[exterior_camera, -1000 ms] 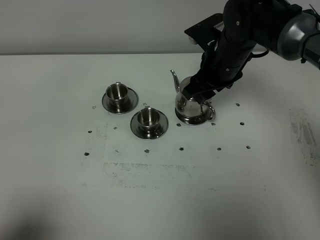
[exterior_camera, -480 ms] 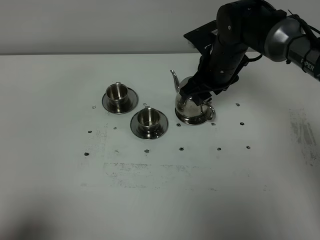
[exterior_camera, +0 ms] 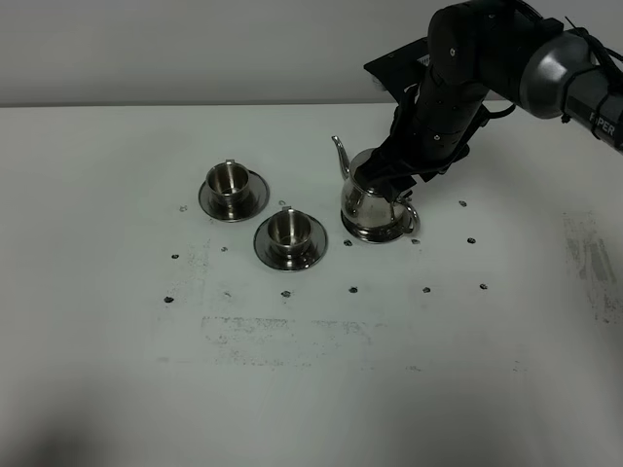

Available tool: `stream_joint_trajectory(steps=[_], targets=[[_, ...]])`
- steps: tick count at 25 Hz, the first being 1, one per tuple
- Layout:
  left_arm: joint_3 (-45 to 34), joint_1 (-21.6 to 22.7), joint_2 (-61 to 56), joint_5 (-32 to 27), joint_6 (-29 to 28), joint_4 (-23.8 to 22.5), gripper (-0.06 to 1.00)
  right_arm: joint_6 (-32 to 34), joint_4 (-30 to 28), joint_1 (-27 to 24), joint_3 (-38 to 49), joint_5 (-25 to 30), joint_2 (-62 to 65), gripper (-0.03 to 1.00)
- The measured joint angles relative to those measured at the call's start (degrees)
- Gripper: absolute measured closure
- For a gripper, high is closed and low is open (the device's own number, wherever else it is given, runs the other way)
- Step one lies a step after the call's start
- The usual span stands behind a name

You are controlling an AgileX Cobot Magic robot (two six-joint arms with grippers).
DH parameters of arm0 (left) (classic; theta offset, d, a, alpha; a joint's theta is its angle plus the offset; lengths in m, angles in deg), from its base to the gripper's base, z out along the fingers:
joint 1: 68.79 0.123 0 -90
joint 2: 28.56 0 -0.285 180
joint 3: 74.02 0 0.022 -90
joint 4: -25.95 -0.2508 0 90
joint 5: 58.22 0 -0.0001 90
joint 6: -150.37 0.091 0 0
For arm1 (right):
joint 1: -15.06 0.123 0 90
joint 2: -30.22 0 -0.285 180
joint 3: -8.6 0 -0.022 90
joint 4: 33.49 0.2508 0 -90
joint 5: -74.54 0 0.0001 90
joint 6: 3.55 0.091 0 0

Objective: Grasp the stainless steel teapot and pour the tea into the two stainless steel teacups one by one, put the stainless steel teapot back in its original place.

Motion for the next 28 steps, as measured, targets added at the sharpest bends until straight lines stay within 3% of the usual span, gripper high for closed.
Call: stream_joint_trajectory(steps=[28], targets=[[0.0,0.0,0.0,0.0,0.0,0.0,0.66,-2.5,0.0,-0.6,-0.1,-0.6,-3.5,0.46]])
